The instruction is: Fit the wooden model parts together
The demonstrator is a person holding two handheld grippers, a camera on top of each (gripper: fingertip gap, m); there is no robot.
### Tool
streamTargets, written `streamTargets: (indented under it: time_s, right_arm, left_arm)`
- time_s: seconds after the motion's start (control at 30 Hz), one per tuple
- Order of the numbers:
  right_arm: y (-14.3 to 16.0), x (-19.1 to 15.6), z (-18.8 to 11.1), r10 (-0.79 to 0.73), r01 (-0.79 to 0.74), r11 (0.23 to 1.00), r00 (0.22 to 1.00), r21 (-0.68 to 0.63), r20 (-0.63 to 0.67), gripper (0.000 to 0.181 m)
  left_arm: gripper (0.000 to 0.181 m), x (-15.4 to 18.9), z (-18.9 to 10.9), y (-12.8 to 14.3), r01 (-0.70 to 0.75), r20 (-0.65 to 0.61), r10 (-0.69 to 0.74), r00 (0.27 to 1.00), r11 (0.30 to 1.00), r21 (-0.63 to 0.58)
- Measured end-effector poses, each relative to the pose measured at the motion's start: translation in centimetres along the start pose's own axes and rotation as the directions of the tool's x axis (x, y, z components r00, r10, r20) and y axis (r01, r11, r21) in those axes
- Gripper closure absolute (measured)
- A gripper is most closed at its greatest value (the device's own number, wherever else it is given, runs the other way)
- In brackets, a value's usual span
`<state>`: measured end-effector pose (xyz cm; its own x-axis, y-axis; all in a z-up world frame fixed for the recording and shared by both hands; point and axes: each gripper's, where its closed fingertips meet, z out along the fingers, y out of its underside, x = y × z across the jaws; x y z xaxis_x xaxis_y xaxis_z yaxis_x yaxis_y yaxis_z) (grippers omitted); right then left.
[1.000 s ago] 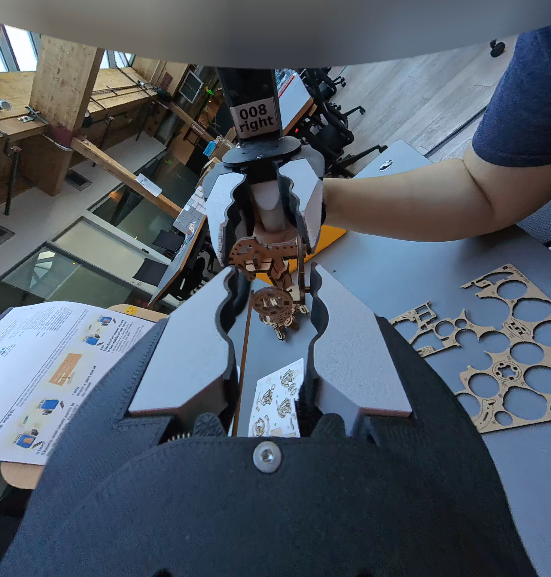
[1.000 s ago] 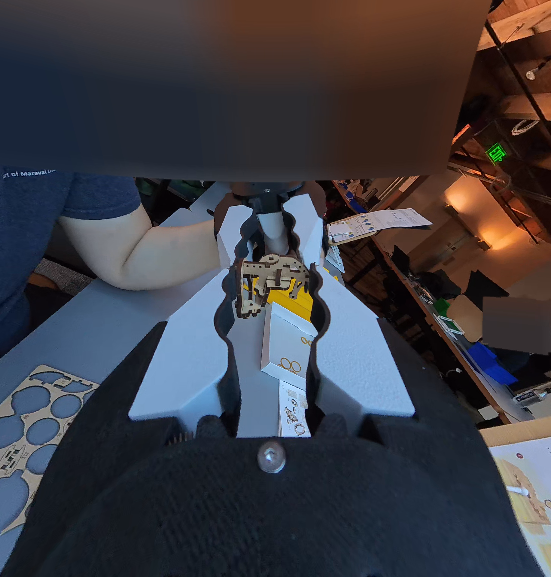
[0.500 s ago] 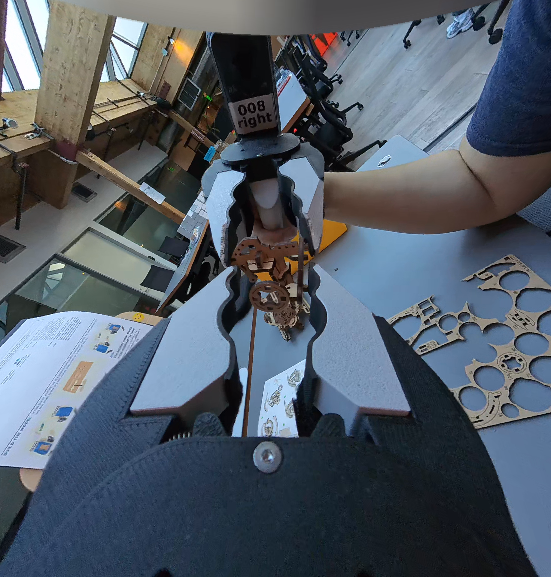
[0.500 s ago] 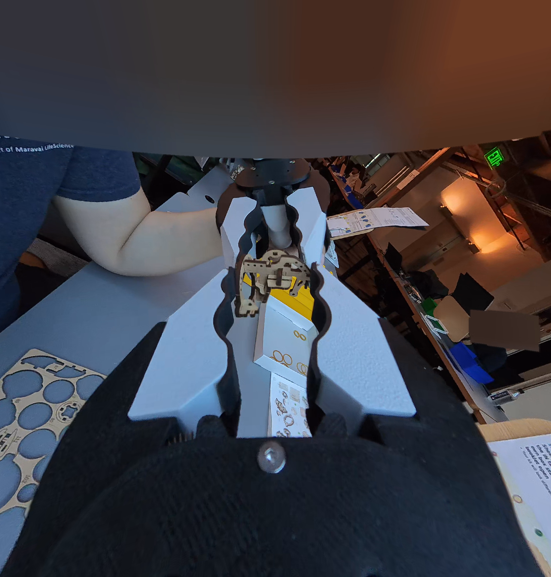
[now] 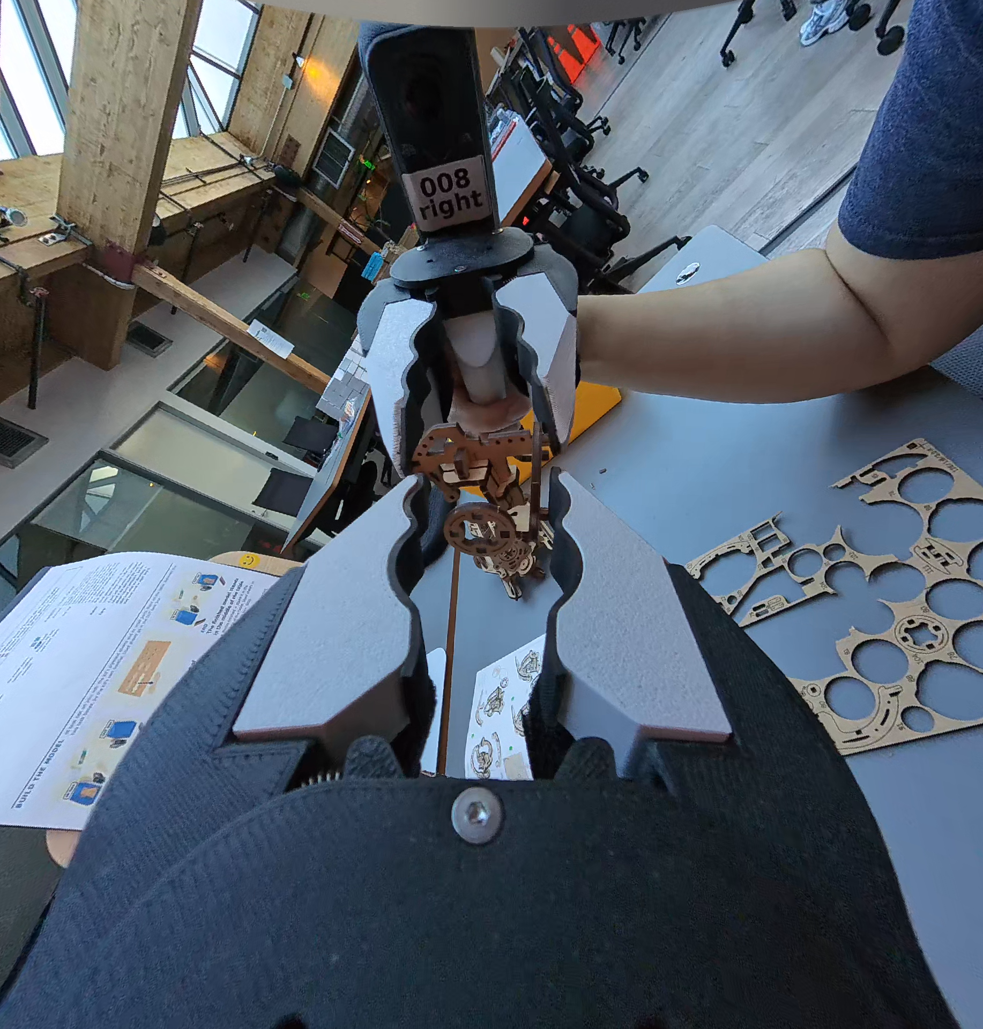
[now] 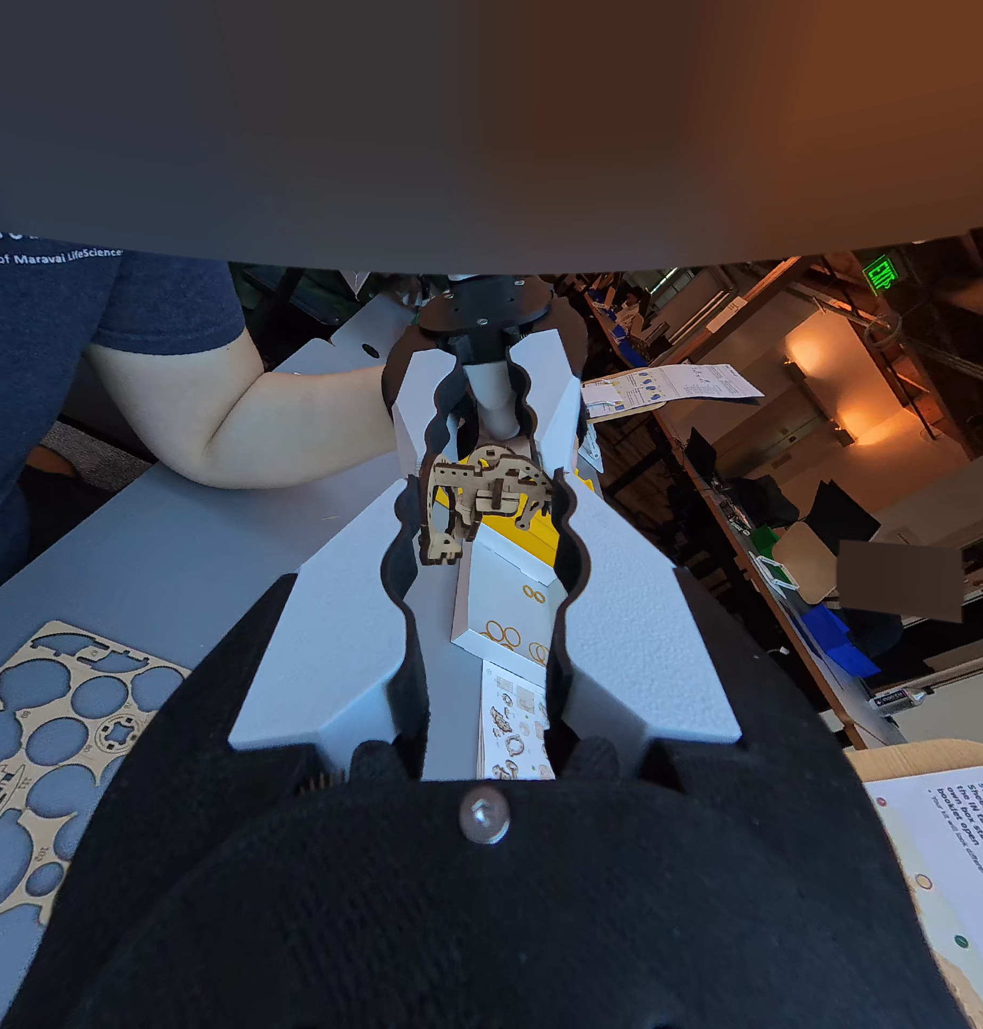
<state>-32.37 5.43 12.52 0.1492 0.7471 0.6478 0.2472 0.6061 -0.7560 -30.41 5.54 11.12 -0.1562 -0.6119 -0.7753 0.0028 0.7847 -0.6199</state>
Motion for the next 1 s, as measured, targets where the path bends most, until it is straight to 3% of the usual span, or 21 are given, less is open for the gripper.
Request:
streamTargets:
  time_s: [1.0]
  right_arm:
    - [1.3, 0.3, -0.1, 0.019, -0.020, 0.998, 1.000, -0.061, -0.009, 0.137]
  left_arm:
    - [0.138, 0.2, 0.4, 1.0, 0.025, -0.024, -0.026, 0.999, 0.999, -0.041]
